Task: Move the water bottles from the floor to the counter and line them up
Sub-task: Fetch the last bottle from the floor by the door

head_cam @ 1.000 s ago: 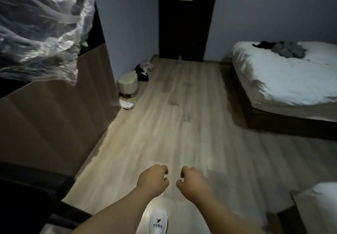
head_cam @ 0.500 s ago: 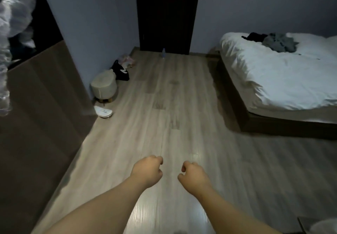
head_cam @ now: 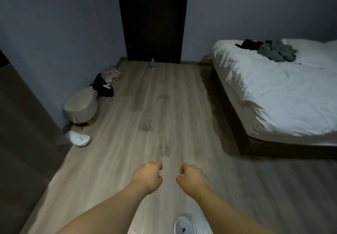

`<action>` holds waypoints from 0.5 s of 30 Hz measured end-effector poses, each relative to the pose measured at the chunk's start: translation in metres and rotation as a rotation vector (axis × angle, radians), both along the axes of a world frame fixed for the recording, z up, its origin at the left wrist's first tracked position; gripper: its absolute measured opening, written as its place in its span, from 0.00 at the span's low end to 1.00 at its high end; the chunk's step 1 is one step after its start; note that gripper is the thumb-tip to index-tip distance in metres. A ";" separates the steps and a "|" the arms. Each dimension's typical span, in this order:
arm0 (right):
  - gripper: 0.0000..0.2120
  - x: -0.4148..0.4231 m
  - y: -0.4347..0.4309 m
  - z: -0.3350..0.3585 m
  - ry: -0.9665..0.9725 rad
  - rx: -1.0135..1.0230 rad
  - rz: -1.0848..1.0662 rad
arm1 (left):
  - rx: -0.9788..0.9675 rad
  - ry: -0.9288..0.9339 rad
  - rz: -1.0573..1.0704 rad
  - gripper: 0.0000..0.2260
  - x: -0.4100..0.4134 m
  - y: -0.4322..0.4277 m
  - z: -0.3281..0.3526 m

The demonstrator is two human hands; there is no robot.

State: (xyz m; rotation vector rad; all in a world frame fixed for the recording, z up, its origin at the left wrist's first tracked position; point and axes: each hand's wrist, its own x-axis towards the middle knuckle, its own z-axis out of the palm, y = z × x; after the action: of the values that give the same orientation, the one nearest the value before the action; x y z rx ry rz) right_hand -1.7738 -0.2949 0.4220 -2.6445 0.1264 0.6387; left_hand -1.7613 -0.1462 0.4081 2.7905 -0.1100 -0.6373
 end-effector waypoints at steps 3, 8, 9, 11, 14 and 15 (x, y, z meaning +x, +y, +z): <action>0.16 0.064 -0.025 0.006 -0.010 -0.009 0.024 | -0.005 0.029 0.024 0.19 0.060 -0.025 0.002; 0.16 0.152 -0.047 0.004 0.030 0.000 0.043 | -0.006 0.021 0.044 0.18 0.150 -0.048 0.006; 0.16 0.168 -0.048 0.002 0.038 -0.001 0.050 | -0.005 0.020 0.052 0.18 0.167 -0.048 0.005; 0.16 0.200 -0.048 -0.003 0.059 -0.003 0.069 | 0.002 0.030 0.064 0.18 0.202 -0.048 0.001; 0.17 0.253 -0.045 -0.010 0.088 -0.016 0.095 | 0.004 0.059 0.063 0.18 0.252 -0.044 -0.010; 0.17 0.272 -0.043 -0.012 0.096 -0.028 0.105 | 0.008 0.062 0.058 0.18 0.270 -0.041 -0.014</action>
State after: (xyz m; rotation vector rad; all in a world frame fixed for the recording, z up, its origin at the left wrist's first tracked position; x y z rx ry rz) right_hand -1.5019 -0.3381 0.4098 -2.6614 0.0234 0.8041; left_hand -1.4912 -0.1875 0.3941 2.7672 -0.0140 -0.7111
